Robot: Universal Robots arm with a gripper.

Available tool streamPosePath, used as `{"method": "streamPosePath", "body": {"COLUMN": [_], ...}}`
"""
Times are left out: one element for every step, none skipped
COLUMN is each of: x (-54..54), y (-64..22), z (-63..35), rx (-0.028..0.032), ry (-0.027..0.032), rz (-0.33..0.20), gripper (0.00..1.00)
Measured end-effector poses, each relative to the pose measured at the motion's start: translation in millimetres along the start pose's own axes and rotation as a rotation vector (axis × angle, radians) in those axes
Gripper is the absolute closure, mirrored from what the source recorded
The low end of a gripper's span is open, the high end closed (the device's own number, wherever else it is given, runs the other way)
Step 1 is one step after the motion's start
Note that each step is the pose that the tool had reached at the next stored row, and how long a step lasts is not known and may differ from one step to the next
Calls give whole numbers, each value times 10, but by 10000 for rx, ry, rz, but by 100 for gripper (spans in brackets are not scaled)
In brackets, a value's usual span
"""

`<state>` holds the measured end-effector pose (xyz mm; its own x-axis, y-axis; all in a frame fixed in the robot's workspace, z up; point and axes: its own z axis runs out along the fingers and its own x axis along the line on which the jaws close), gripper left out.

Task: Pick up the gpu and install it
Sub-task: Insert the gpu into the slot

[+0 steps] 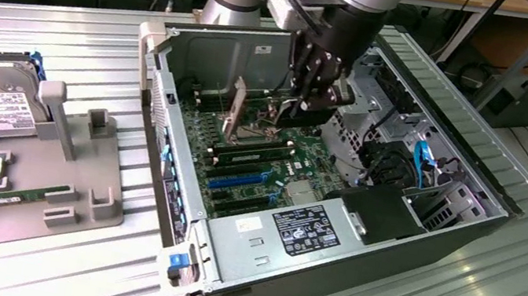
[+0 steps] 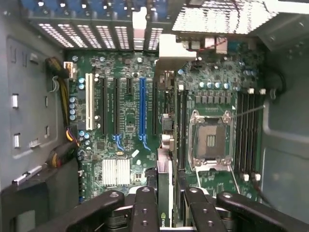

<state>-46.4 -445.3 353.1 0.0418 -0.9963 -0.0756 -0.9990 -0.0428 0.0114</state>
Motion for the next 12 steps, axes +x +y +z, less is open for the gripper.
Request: {"method": "streamPosePath", "body": {"x": [13,39,72,91,113,122,127,130,132,132,133,135], "y": [1,5,21,41,69,92,118,140,163,187,220,251], "z": [18,28,40,49,63,76,92,105,122,144,175,205], "rx": [-38,-52,-51,-51,-52,-52,-50,-51,-52,-52,-52,-53], "ry": [0,2,-2,-1,1,0,-1,2,6,12,24,36], "rz": [-89,-99,-97,-98,-98,-99,-99,-99,-99,-96,-90,-85], "gripper": [74,74,74,74,74,74,74,74,74,74,74,74]}}
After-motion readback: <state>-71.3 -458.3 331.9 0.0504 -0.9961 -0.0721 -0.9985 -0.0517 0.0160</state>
